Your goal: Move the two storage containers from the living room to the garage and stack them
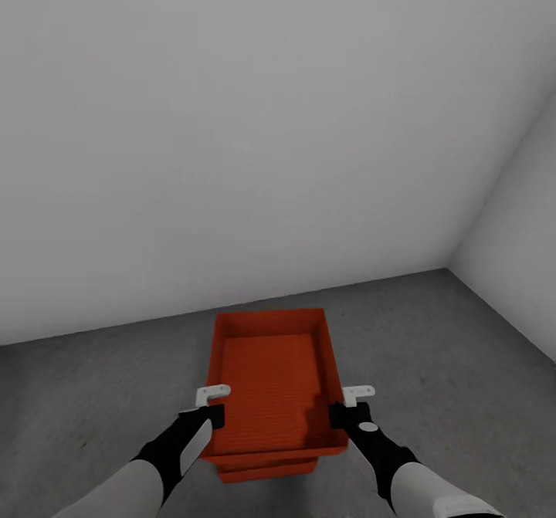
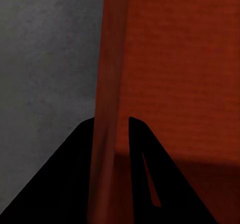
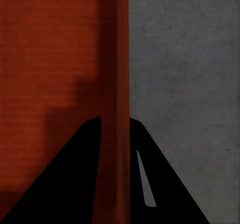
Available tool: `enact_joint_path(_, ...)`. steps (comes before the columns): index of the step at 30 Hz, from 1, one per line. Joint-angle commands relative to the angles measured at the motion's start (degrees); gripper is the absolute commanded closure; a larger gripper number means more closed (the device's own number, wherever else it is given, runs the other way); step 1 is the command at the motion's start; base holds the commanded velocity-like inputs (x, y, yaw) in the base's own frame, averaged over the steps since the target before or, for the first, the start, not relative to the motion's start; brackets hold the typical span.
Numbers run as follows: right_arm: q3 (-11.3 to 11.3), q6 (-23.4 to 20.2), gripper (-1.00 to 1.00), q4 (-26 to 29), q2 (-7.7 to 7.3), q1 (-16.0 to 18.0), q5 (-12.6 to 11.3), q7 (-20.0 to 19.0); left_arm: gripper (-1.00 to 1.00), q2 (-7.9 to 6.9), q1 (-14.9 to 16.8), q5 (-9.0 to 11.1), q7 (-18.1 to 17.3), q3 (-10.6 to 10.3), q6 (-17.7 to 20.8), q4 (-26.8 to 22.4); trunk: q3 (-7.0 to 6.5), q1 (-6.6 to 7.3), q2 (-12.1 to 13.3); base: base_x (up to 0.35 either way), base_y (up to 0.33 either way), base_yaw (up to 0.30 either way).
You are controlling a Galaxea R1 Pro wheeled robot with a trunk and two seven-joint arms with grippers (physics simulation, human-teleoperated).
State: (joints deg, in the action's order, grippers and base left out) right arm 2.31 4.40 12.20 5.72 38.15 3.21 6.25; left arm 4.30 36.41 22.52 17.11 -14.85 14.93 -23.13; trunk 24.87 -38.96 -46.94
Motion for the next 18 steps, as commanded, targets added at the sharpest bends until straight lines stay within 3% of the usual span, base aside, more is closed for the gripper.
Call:
enact_joint_path(1,-1.3,0.2,1.00,-0.2,-0.24,0.0,0.2,3.0,1.00,-0.99,0.1,-1.6,0.8,1.4,-1.0,-0.3,0.06,-0.01,-0.1,0.000,0.000,-0.011)
enact_joint_path(18,-1.3,0.2,1.00,-0.2,-0.19,0.0,0.2,3.0,1.00,-1.00,0.1,-1.7,0.8,1.4,-1.1,-0.2,0.06,-0.01,-0.1,0.000,0.000,-0.001)
